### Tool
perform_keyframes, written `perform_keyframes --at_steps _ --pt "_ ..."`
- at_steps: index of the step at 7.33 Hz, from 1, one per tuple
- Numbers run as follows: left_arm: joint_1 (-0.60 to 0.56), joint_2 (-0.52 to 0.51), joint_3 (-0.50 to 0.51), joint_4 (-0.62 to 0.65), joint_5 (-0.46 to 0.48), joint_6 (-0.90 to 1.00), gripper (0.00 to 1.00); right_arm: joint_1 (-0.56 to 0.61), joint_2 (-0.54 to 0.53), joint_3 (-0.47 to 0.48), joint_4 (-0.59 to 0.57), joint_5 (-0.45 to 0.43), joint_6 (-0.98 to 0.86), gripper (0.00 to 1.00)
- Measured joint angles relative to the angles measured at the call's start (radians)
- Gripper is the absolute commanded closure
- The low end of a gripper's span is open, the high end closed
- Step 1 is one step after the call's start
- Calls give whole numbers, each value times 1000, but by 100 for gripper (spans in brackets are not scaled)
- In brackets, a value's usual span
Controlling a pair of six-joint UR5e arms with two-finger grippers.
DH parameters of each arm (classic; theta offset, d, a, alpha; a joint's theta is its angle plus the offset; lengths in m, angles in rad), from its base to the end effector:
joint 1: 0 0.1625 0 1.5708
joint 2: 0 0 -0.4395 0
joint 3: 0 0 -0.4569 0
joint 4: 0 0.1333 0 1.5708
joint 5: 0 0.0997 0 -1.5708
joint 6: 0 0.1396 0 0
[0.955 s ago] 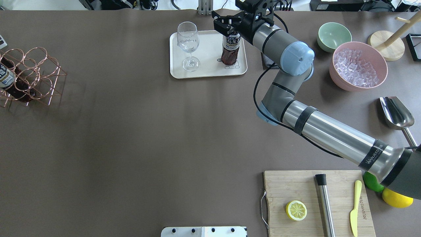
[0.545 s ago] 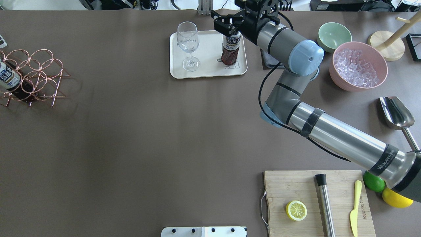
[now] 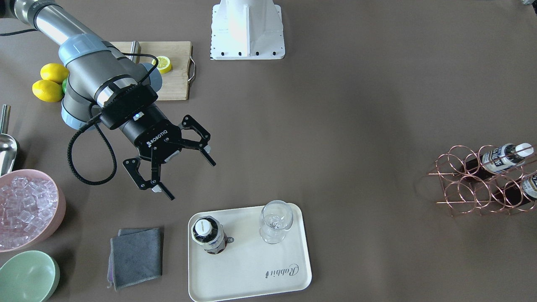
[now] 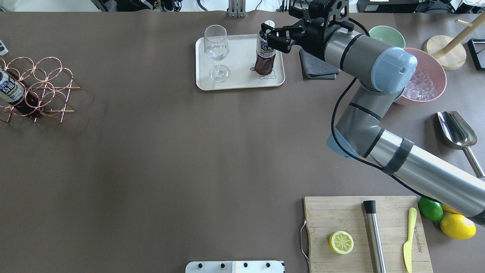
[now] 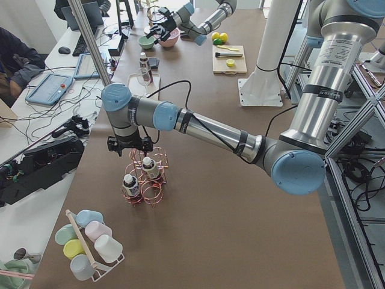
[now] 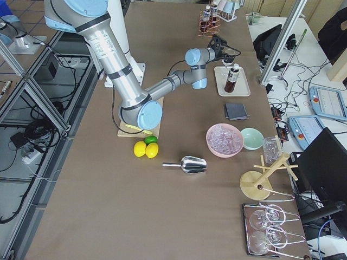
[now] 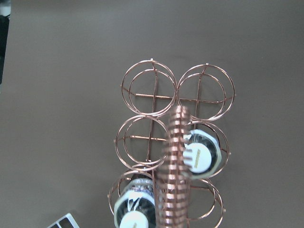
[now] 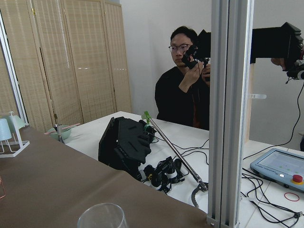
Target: Take tea from basket to plate
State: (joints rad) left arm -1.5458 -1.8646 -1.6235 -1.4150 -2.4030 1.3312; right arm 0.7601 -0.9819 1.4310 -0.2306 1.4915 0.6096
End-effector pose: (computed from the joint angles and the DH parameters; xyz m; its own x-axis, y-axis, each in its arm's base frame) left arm -0.0133 -0.6733 0.5014 0.1350 0.9908 0.0119 -0.6562 0.0805 0.7503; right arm -0.4586 -0.6351 0.2021 0.5191 -0.6342 0.5730 -0.5541 0.2607 0.7906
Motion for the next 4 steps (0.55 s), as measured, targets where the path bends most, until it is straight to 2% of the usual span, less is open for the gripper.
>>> perform_keyframes --at_steps 2,4 --pt "-96 31 15 69 -3 -92 2 -3 -94 191 -177 40 16 0" --pt "-153 43 49 110 -15 -382 2 -1 -204 301 -277 69 35 0"
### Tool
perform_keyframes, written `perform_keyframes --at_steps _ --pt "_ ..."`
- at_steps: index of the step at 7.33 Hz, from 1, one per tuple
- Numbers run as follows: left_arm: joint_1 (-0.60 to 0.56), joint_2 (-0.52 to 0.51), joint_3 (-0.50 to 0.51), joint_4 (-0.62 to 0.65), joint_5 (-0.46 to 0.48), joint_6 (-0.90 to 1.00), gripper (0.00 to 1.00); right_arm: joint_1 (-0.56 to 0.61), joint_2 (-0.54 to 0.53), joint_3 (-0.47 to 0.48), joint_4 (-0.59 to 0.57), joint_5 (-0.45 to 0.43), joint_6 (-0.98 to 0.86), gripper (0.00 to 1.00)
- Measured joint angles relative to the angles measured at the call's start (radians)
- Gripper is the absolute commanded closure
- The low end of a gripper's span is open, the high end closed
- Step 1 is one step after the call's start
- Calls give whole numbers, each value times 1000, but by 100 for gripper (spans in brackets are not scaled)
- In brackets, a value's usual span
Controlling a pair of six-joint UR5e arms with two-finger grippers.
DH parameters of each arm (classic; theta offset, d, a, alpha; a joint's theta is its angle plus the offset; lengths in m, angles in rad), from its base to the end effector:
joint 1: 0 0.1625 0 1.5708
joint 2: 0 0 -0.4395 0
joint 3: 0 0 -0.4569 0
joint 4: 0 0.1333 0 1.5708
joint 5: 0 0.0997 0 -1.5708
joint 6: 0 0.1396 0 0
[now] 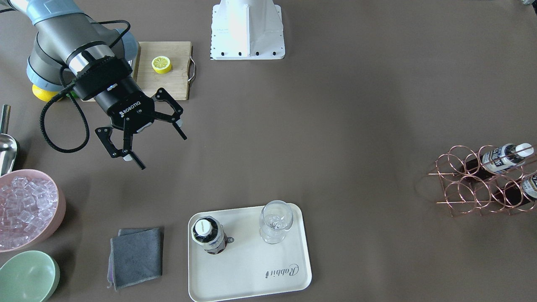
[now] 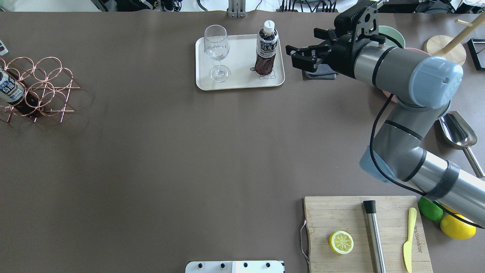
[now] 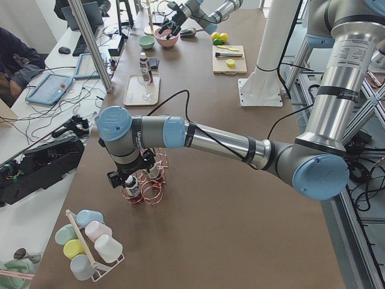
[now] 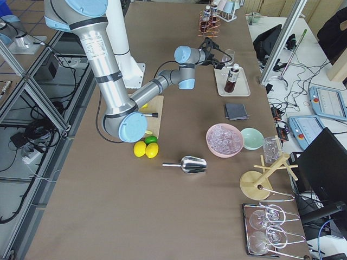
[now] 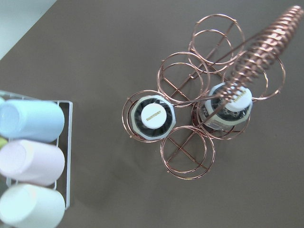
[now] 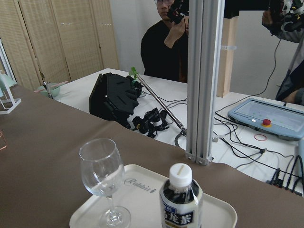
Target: Take tea from basket to plate
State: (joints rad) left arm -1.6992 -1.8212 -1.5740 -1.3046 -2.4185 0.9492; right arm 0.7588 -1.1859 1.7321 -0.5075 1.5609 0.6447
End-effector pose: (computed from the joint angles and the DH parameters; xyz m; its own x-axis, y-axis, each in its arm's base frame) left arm -0.1116 -0.6407 0.5673 0.4855 0.7514 -0.4468 -0.4580 0.6540 0.6021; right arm -0.4088 -0.5732 0.2275 0.5388 -0.5905 0.6008 -0.4402 0.4107 0.7985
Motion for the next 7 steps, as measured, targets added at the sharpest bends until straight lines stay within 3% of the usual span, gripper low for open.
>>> perform_keyframes --at_steps 1,3,5,6,7 --pt "-6 1 13 14 -1 -173 2 19 -62 79 -102 5 3 0" --pt "-4 1 57 17 -4 -525 2 106 -118 234 -496 44 -2 0" --pt "12 0 132 -52 -6 -687 2 269 -142 267 -780 163 -11 0" --pt "24 -1 168 -99 -6 -748 2 355 -181 256 -850 233 -12 0" --pt "46 -2 182 -129 -6 -842 2 470 -200 214 -932 360 -16 0"
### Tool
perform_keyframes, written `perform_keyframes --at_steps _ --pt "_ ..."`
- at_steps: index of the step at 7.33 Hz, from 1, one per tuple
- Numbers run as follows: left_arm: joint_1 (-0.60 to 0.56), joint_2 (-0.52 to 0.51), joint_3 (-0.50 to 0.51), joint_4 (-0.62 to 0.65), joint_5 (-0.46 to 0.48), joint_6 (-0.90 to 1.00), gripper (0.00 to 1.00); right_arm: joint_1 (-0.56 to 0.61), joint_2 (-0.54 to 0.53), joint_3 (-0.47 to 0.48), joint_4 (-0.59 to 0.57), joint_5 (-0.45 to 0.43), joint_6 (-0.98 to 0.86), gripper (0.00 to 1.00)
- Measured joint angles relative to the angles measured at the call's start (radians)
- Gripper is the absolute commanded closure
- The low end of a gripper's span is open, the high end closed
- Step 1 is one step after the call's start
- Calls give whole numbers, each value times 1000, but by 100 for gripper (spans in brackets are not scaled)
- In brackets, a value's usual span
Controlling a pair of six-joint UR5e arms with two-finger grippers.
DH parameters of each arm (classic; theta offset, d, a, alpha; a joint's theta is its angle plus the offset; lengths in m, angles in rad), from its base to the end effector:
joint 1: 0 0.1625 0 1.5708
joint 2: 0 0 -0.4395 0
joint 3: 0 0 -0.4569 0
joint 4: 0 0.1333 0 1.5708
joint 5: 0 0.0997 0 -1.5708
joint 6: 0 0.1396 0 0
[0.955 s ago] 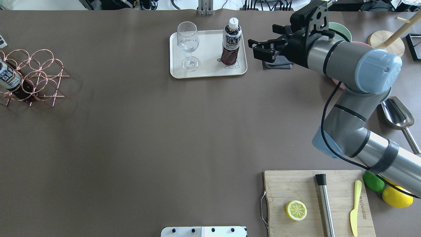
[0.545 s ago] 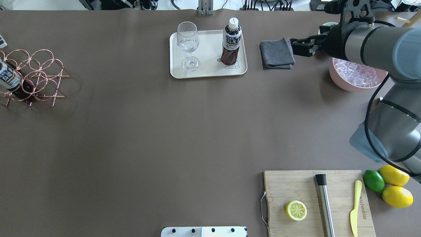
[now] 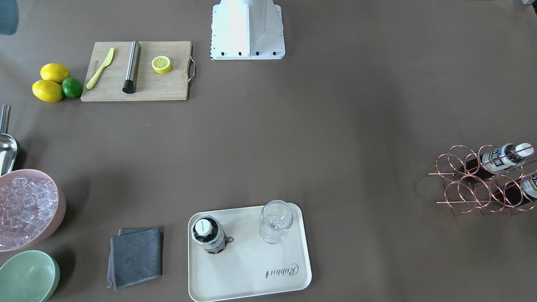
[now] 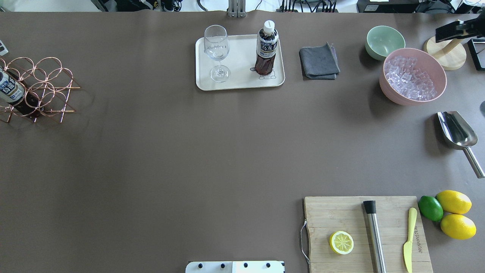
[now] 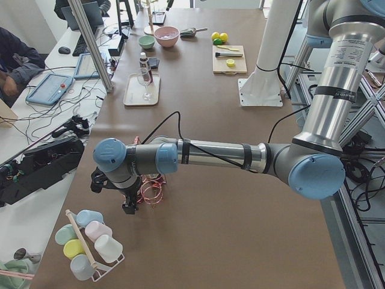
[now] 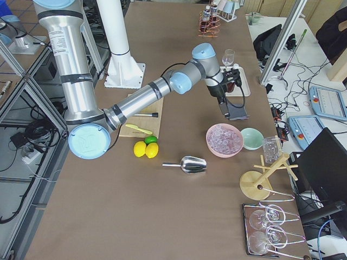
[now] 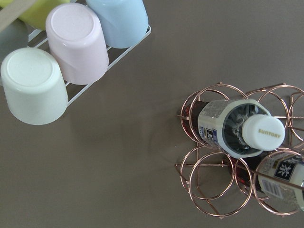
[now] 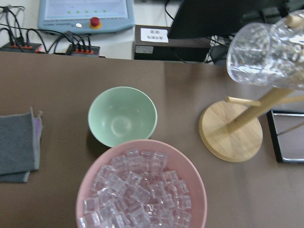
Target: Take tea from basket to plate
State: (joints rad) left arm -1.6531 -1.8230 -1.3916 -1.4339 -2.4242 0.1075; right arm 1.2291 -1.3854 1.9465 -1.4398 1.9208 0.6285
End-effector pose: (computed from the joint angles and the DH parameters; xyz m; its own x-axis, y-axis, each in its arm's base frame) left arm -0.0822 -0.6544 0.6527 0.6563 0.0053 -0.7545 0.0117 0.9998 0.0172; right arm -0.1300 -0.6206 0.3887 0.8083 0.0051 0.5887 -0.2686 0.8931 0.3610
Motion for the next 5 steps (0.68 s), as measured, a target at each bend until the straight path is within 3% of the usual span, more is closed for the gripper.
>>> perform_keyframes --at_steps 2,5 --pt "43 0 1 -43 1 -90 2 191 -26 -84 -169 198 -124 0" --pt "64 21 -28 -79 -1 -134 2 309 -55 -198 -310 387 -259 0"
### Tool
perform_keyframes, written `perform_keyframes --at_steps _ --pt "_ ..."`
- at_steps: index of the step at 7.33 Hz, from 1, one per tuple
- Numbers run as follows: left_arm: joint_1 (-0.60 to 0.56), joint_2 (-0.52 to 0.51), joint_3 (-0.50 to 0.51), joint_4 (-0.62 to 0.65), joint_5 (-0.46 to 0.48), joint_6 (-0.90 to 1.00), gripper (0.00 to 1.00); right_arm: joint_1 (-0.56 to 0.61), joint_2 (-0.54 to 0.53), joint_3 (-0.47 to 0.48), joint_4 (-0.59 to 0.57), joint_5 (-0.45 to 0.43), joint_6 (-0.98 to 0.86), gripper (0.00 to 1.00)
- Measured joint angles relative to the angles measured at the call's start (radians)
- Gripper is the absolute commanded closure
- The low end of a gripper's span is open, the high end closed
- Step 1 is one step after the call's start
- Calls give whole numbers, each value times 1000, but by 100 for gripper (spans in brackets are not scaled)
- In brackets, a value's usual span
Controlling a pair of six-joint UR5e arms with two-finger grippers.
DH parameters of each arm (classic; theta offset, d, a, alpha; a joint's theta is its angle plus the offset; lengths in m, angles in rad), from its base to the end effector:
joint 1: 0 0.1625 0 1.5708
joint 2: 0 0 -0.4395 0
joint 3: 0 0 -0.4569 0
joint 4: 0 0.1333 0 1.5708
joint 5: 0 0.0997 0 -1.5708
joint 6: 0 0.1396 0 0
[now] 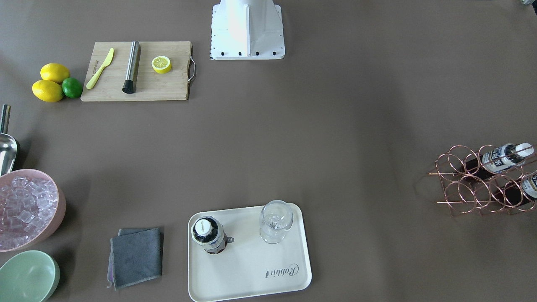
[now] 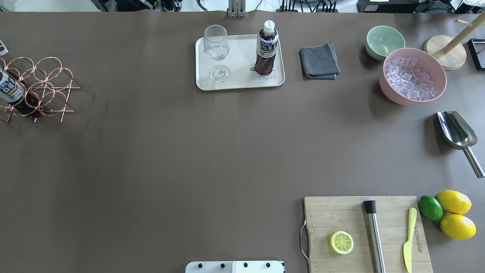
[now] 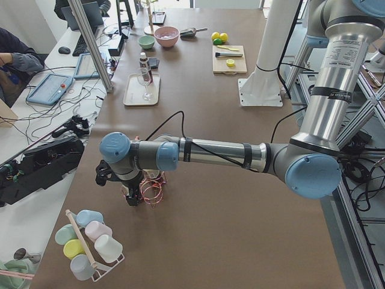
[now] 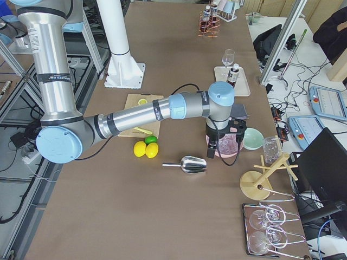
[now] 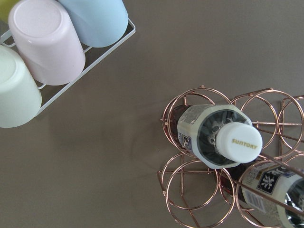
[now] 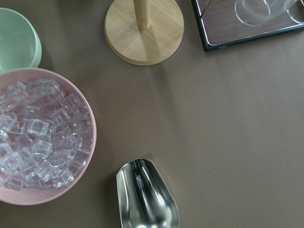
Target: Take tea from basket to plate
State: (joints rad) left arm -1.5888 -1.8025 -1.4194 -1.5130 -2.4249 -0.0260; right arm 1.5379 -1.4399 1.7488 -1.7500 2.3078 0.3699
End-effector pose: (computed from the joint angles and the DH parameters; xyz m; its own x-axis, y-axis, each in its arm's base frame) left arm -0.0399 -0.6575 0.6430 0.6564 -0.0208 -0.7541 0.0351 0.9994 0.0029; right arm 0.0196 -0.6058 0.5489 0.6992 0.2546 0.6681 -0.2361 0.9642 -0.1203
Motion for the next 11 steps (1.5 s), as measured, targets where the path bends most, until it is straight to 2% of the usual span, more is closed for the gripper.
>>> perform_keyframes --at_steps 1,3,11 --pt "0 29 -27 -2 0 -2 2 26 -18 -45 -4 48 -77 0" --pt "2 57 -47 -5 0 -2 2 46 -47 -94 -2 75 -178 0" --pt "12 86 -58 -27 14 -4 2 45 -54 -96 -1 40 -142 0"
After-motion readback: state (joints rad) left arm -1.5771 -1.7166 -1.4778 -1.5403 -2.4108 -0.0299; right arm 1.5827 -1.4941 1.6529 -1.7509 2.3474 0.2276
